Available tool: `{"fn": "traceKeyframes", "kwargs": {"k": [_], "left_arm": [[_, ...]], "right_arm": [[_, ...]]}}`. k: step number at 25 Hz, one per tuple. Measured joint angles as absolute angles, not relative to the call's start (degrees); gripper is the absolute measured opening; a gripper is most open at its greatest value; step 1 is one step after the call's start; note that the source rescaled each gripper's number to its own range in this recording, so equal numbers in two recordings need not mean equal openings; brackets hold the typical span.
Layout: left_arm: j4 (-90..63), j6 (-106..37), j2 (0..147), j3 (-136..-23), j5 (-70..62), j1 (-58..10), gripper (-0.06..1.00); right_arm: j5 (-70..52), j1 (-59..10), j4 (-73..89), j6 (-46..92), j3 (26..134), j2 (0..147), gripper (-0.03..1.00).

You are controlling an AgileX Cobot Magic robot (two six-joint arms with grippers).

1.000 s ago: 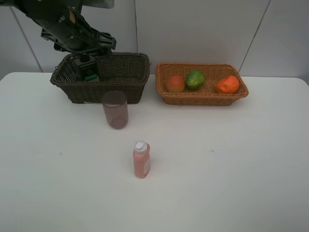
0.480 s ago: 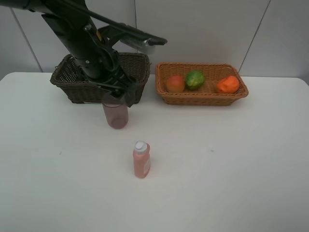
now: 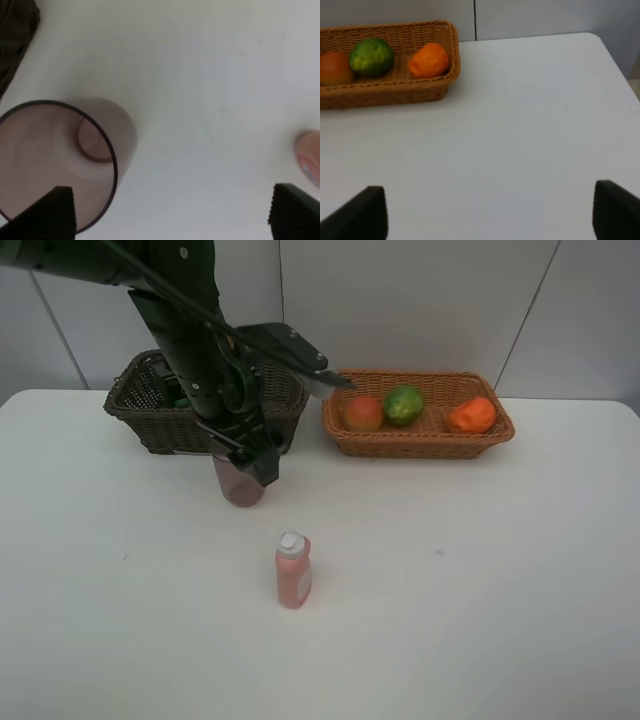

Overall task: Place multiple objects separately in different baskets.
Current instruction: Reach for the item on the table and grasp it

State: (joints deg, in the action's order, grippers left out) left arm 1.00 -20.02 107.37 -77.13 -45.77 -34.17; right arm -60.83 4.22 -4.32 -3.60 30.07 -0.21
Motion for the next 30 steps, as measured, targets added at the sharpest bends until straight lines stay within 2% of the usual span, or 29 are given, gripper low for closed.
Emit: {"fn": "traceKeyframes", "kwargs": {"k": [7, 30], "left_arm": [[5.8, -20.2, 113.0, -84.8, -50.9, -34.2, 1.00], [6.3, -22.5, 121.9, -85.4, -48.3, -34.2, 1.00]], "right_arm": [[-60.8, 4.2, -4.3, -3.6, 30.1, -0.2, 0.67], [-60.8, 4.2, -4.3, -3.6, 30.1, -0.2, 0.67]]}}
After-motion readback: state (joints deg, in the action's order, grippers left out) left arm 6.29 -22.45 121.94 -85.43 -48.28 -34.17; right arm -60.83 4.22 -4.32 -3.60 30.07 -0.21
